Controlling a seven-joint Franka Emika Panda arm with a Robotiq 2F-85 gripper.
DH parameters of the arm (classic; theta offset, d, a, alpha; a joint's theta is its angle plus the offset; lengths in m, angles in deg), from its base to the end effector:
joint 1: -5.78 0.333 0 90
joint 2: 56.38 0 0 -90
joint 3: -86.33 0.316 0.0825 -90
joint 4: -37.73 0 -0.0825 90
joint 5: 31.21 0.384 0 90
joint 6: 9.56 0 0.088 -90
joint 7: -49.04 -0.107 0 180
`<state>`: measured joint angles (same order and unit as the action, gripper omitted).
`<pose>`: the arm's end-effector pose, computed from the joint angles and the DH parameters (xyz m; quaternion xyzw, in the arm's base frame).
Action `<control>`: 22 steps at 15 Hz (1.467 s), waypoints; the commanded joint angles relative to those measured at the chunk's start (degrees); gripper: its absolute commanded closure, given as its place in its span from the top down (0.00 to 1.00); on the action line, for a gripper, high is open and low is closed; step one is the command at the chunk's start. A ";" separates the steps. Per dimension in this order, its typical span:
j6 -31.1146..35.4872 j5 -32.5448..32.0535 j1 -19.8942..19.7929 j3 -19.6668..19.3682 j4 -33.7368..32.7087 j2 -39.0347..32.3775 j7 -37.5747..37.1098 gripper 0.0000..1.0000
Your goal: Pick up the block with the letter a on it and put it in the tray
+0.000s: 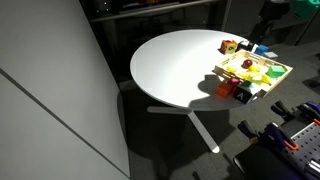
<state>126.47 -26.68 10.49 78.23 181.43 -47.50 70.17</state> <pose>0.4528 -0.0254 0.3400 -0.9911 -0.1269 -0.0174 0.0357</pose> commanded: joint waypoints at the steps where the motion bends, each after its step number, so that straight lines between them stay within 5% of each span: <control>1: -3.38 -0.58 -1.10 3.38 -3.92 -5.66 -2.91 1.00; 13: -9.88 -9.56 -0.37 9.25 -4.74 -13.82 -20.35 1.00; 22: -7.34 -15.15 -0.07 9.75 -2.74 -17.79 -24.17 1.00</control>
<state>117.48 -38.99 10.38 87.74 178.37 -64.04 48.48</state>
